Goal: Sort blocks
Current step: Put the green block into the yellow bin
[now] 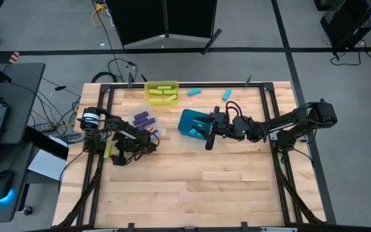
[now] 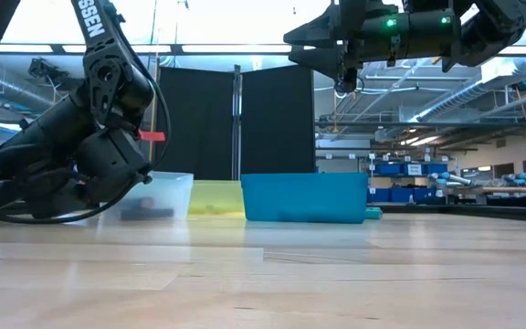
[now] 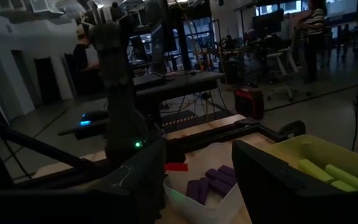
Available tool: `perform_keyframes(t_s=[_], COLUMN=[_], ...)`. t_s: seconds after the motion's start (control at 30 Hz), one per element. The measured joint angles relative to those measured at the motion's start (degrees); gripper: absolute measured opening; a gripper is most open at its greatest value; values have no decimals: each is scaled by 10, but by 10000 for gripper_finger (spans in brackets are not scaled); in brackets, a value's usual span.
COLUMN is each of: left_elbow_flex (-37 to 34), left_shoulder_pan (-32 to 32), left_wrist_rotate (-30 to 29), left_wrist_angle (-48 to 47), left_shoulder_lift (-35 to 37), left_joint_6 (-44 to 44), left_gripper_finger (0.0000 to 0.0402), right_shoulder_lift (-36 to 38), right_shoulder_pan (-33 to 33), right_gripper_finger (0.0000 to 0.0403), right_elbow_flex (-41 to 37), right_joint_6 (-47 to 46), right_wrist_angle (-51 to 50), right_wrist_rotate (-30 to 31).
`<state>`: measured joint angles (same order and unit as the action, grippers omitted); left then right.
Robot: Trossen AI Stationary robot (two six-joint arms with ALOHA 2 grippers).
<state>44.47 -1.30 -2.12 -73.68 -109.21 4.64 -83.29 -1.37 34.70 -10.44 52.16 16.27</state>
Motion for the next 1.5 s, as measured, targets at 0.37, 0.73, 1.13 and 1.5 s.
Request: perform_keyframes(t_s=[0.37, 0.73, 1.13, 1.5], left_elbow_flex=[0, 3, -20, -20], left_shoulder_pan=[0, -2, -35, -40], left_wrist_rotate=[41, 53, 82, 61], left_wrist_angle=[-2, -41, -14, -2], left_shoulder_lift=[0, 0, 0, -6], left_joint_6=[2, 16, 30, 36], left_gripper_finger=[400, 400, 400, 400], right_shoulder_lift=[0, 0, 0, 0], right_shoulder_pan=[0, 0, -11, -15], right_gripper_finger=[197, 197, 197, 197], right_elbow_flex=[0, 0, 0, 0], right_joint_6=[12, 15, 31, 36], right_wrist_angle=[0, 0, 0, 0], right_wrist_rotate=[0, -6, -10, -10])
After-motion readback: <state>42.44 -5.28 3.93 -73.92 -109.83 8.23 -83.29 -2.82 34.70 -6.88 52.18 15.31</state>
